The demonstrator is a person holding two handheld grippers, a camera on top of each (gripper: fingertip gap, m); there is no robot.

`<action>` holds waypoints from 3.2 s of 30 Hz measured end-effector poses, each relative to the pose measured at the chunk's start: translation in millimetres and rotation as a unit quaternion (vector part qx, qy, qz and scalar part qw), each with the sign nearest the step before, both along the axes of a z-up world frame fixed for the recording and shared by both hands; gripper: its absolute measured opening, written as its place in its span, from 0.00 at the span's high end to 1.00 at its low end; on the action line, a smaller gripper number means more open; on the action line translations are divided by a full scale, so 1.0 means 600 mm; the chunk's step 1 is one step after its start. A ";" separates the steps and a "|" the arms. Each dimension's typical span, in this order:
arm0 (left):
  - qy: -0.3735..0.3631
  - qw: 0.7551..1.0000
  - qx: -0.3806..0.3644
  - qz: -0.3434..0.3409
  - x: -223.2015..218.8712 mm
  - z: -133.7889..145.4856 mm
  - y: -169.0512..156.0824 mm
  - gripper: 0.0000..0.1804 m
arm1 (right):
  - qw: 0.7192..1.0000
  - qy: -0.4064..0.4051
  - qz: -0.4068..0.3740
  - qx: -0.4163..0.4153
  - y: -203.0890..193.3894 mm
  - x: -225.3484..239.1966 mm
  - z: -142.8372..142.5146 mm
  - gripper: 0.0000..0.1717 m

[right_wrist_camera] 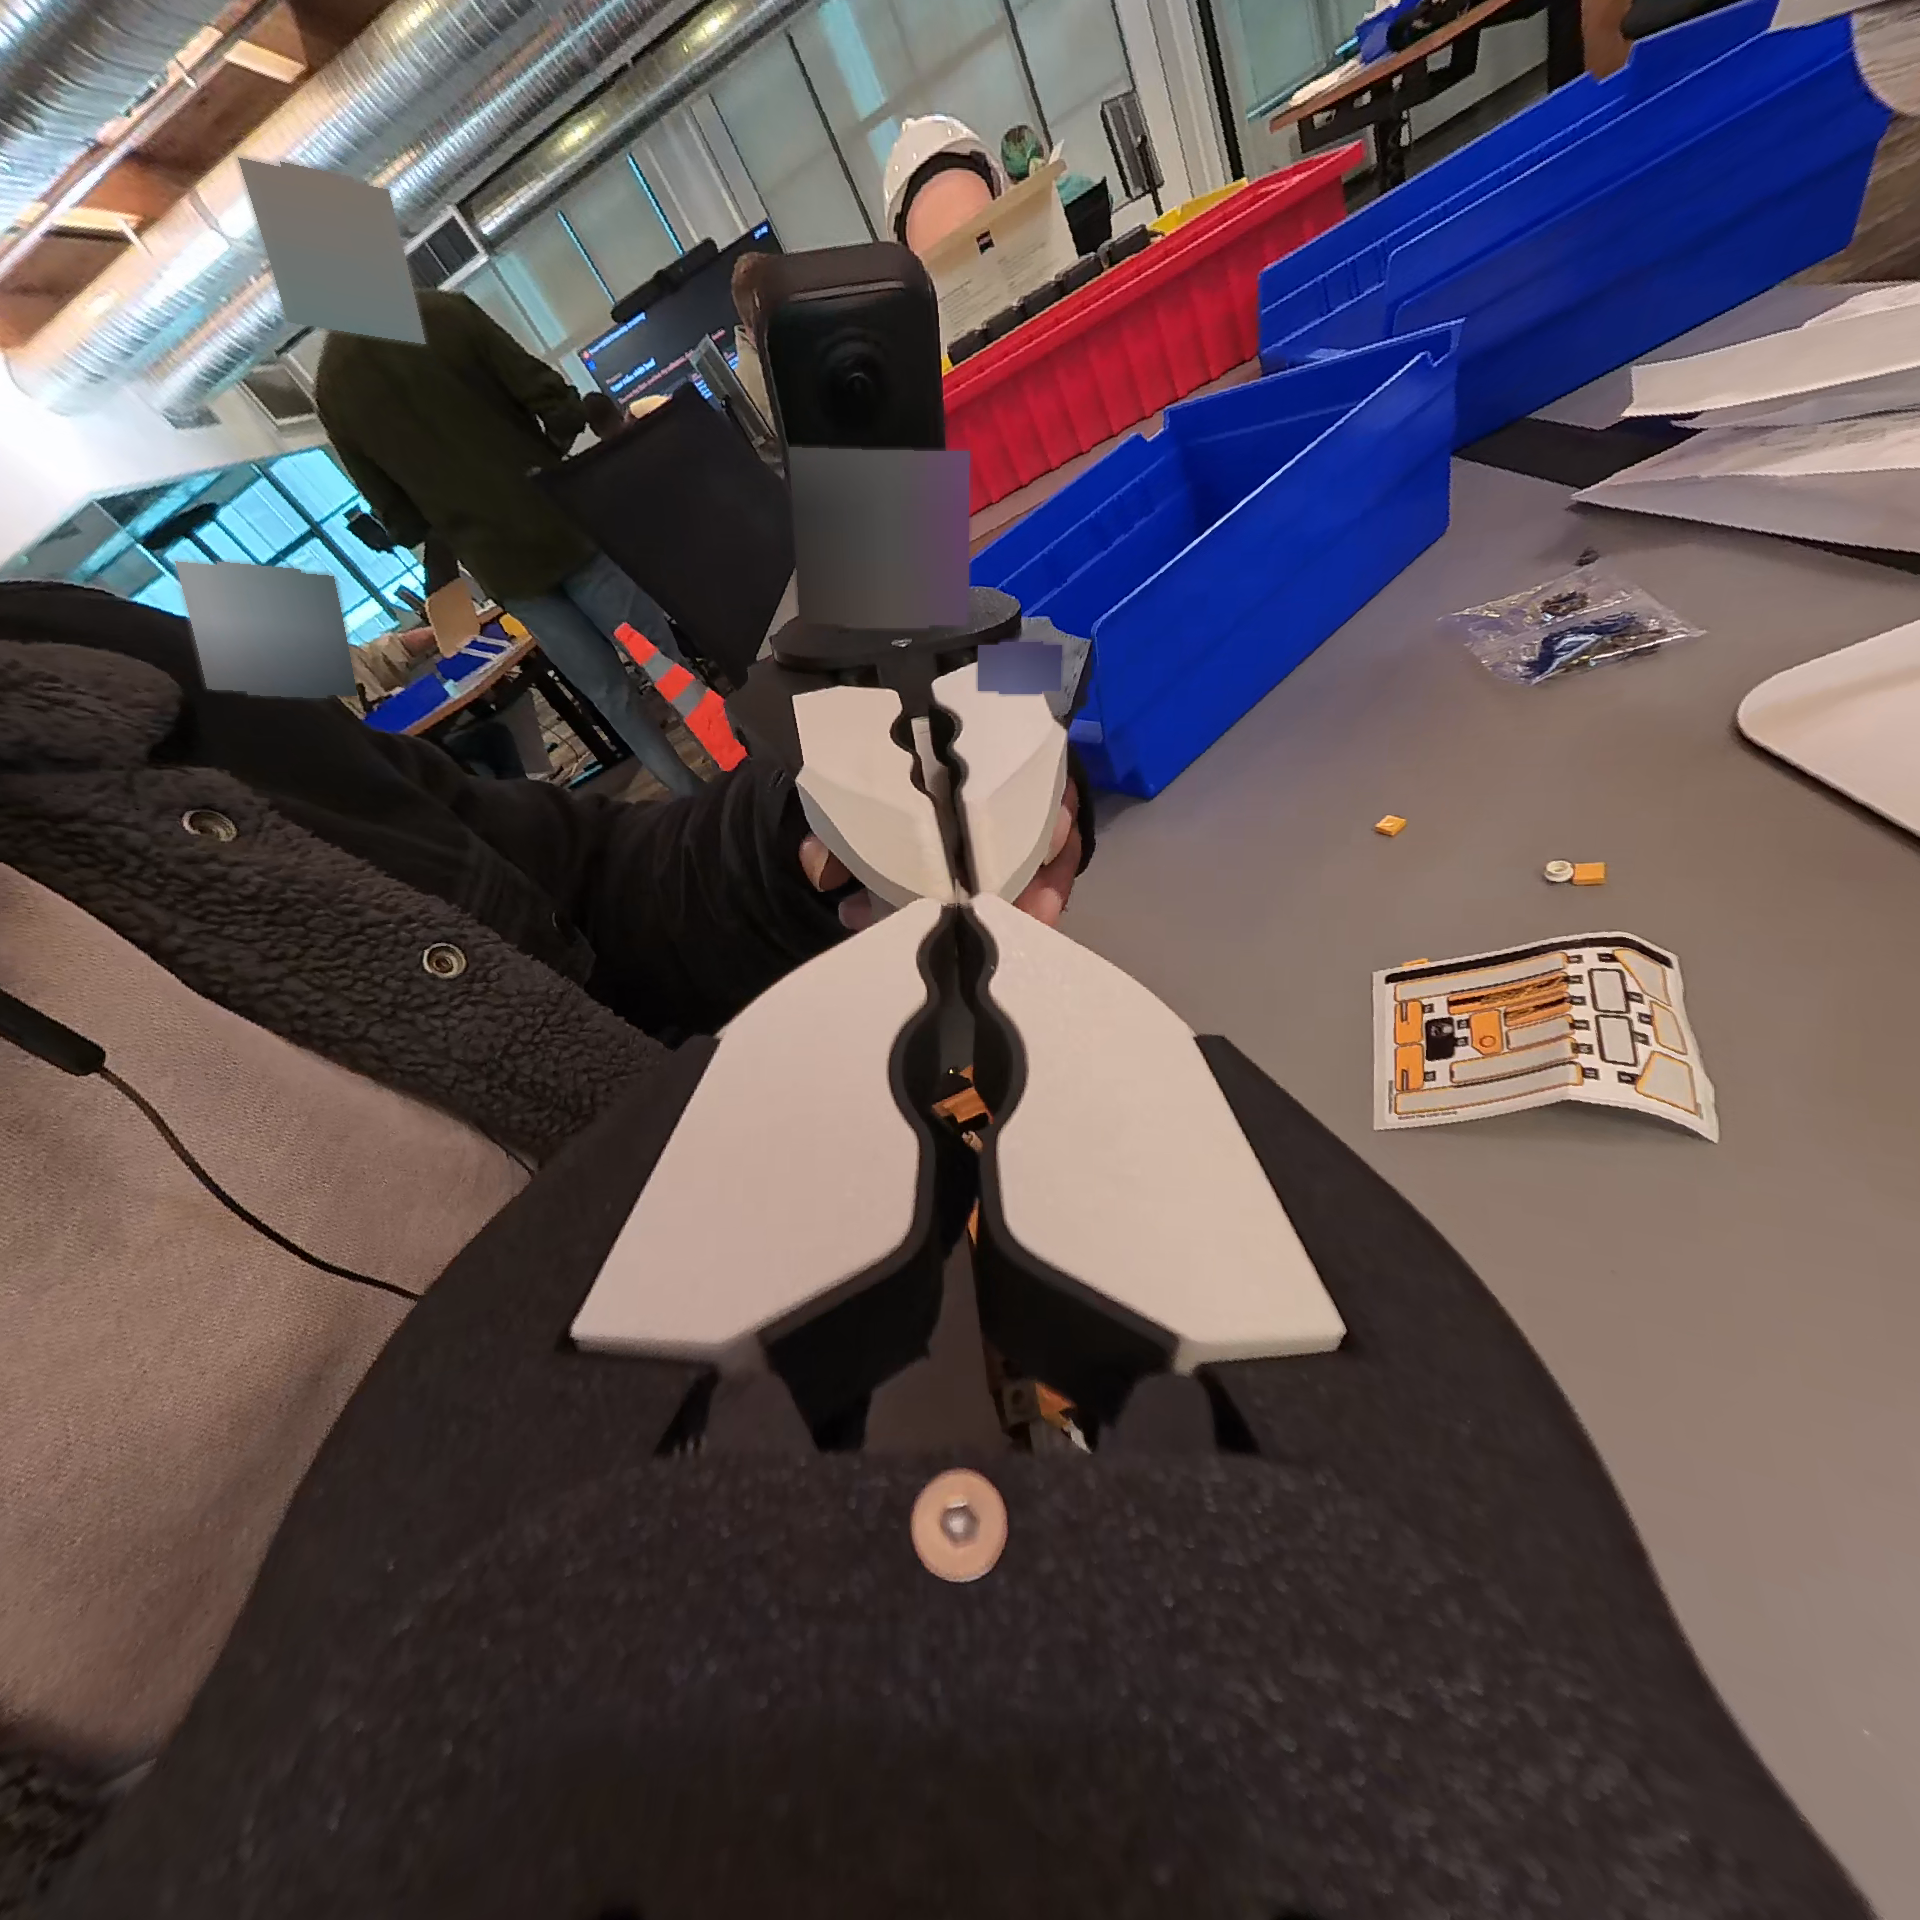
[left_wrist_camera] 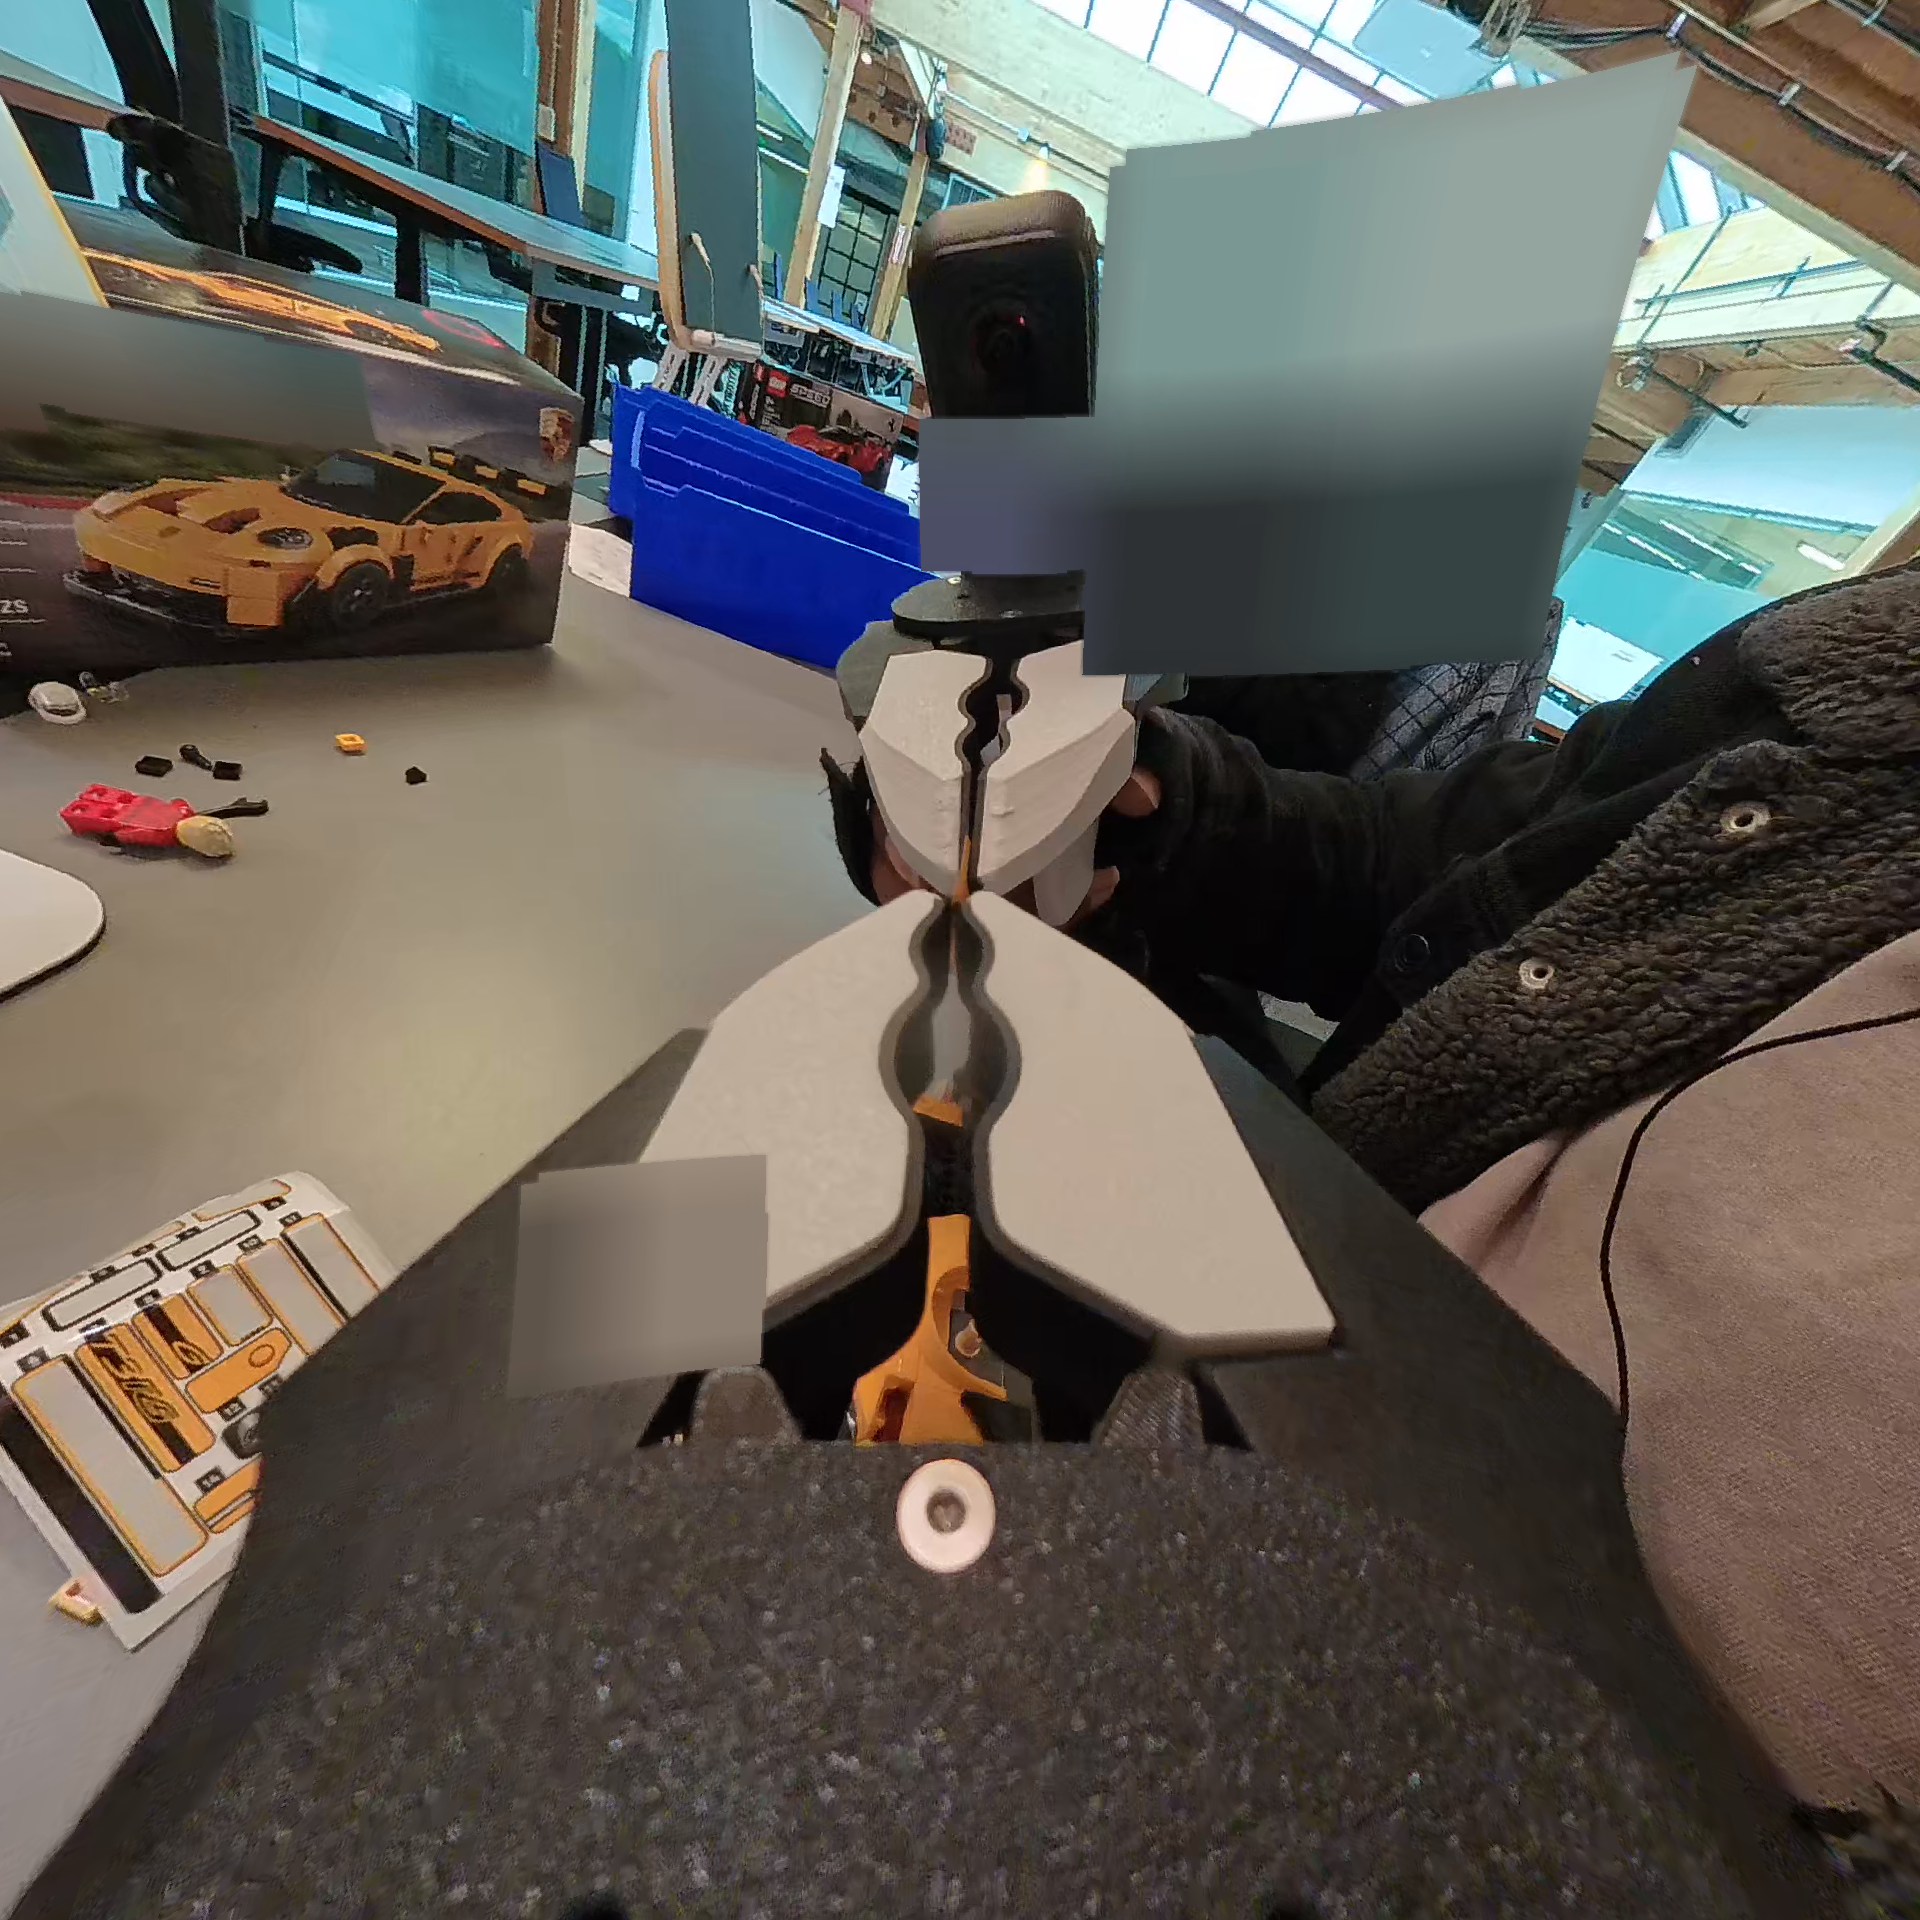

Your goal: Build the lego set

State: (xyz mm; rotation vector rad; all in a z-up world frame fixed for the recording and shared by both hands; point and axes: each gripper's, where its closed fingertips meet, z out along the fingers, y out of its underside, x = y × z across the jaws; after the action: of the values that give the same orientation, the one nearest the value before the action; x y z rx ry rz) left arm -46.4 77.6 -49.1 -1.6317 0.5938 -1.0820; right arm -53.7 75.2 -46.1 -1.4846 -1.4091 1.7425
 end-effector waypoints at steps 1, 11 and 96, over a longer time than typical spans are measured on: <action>0.001 1.000 -0.001 0.000 0.001 -0.001 0.000 1.00 | 1.000 0.000 0.001 0.000 0.000 0.000 0.000 1.00; -0.082 0.996 -0.020 0.006 0.000 0.017 0.003 1.00 | 0.999 0.033 -0.010 -0.015 0.005 0.000 0.017 0.96; 0.071 0.985 -0.106 -0.115 0.013 -0.089 -0.047 1.00 | 0.941 -0.272 0.130 -0.152 -0.059 0.026 -0.104 1.00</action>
State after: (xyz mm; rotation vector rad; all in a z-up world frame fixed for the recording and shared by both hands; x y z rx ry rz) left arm -38.9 49.6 -102.3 -1.8704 0.7986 -1.2374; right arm -38.3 39.5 -108.2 -2.1559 -1.7218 1.8546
